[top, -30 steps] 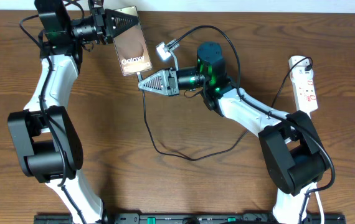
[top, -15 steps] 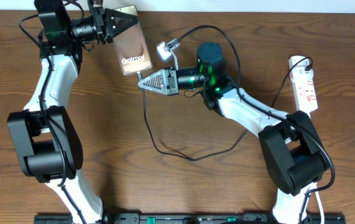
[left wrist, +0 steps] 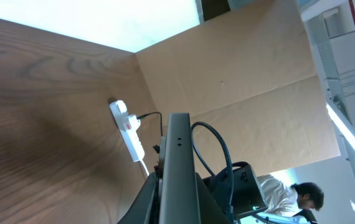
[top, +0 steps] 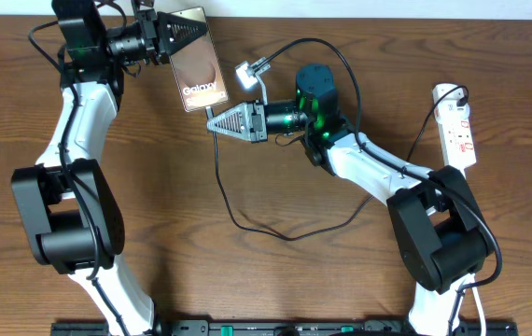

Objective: Plug charger to phone and switch on socket
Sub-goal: 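Push the plug up into the phone's port with the right gripper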

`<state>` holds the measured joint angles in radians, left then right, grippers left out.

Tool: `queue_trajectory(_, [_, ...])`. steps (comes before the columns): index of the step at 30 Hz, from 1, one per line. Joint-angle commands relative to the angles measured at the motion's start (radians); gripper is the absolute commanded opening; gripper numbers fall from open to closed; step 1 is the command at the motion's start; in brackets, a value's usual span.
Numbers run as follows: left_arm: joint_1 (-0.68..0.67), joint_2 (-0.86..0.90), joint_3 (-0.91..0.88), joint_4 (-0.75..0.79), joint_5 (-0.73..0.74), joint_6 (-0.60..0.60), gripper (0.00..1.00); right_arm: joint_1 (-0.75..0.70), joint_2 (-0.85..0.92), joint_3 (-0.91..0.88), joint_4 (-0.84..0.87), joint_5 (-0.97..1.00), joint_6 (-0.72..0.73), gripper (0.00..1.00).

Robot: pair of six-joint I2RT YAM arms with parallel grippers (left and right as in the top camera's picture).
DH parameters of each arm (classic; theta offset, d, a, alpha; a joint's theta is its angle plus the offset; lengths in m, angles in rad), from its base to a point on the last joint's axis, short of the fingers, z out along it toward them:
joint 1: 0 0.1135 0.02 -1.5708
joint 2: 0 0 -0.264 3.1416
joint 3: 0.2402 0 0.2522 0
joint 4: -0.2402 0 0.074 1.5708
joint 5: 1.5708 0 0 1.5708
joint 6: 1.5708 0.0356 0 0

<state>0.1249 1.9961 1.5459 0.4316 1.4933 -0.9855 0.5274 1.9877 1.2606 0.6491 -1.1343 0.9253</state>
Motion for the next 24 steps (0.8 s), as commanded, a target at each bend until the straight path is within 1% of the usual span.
queue_trajectory(1, [-0.020,-0.027,0.006,0.005,0.079,0.013,0.07,-0.035,-0.002,0.009,0.018,0.115,0.003,0.01])
queue_trajectory(24, [-0.020,-0.027,0.006,0.005,0.079,0.017,0.07,-0.049,-0.002,0.009,0.042,0.123,0.020,0.01])
